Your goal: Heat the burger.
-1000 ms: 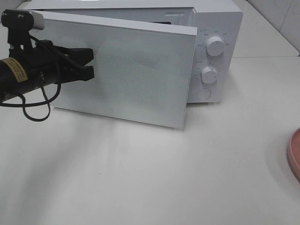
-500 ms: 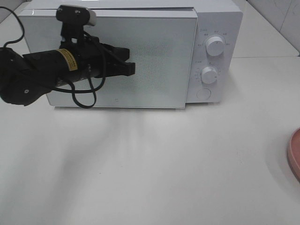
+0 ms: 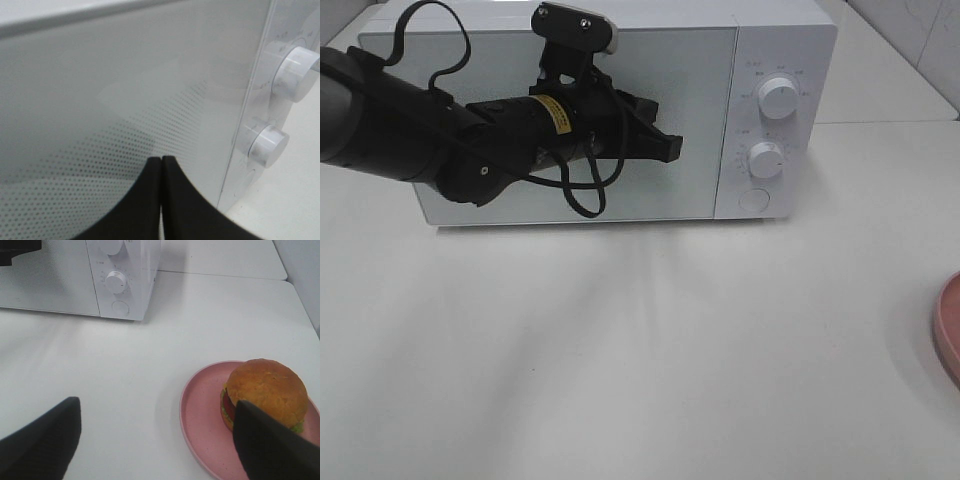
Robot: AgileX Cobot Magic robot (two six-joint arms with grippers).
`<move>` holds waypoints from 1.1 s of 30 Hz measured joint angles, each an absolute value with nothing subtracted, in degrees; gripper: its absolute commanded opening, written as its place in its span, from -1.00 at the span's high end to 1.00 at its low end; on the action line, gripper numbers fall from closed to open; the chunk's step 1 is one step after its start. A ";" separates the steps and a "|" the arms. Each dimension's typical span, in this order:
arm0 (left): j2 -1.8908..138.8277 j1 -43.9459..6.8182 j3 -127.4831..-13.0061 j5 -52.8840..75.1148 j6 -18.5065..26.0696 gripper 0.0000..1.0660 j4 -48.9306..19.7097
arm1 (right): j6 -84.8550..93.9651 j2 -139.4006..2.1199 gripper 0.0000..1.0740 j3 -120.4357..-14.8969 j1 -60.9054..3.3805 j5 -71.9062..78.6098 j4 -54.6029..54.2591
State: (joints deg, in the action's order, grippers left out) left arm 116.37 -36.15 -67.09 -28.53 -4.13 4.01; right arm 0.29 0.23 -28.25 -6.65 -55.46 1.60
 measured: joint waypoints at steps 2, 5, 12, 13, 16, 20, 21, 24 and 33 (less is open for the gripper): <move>116.08 -36.84 -67.38 -25.78 -1.38 1.00 -0.69 | 0.29 0.23 -0.38 -28.25 -6.65 -55.46 1.60; 115.05 -37.30 -67.72 -20.40 -0.74 0.97 -4.53 | 0.29 0.23 -0.38 -28.25 -6.65 -55.46 1.60; 111.15 -39.82 -69.10 -11.69 -0.74 0.65 -10.43 | 0.29 0.23 -0.38 -28.25 -6.65 -55.46 1.60; 110.07 -41.48 -69.27 -8.08 -0.74 0.14 -10.43 | 0.29 0.23 -0.38 -28.25 -6.65 -55.46 1.60; 109.78 -42.46 -69.33 -5.79 -0.74 -0.23 -10.31 | 0.29 0.23 -0.38 -28.25 -6.65 -55.46 1.60; 109.09 -45.72 -69.33 5.27 -0.74 -0.86 -9.80 | 0.29 0.23 -0.38 -28.25 -6.65 -55.46 1.60; 109.09 -45.72 -69.33 5.27 -0.74 -0.86 -9.80 | 0.29 0.23 -0.38 -28.25 -6.65 -55.46 1.60; 107.54 -46.01 -69.33 16.50 -0.74 -0.86 -9.80 | 0.29 0.23 -0.38 -28.25 -6.65 -55.46 1.60; 100.10 -46.01 -69.33 46.18 -0.80 -0.86 -8.82 | 0.29 0.23 -0.38 -28.25 -6.65 -55.46 1.60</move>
State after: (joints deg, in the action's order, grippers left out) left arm 100.10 -46.01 -69.33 46.18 -0.80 -8.82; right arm 0.29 0.23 -28.25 -6.65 -55.46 1.60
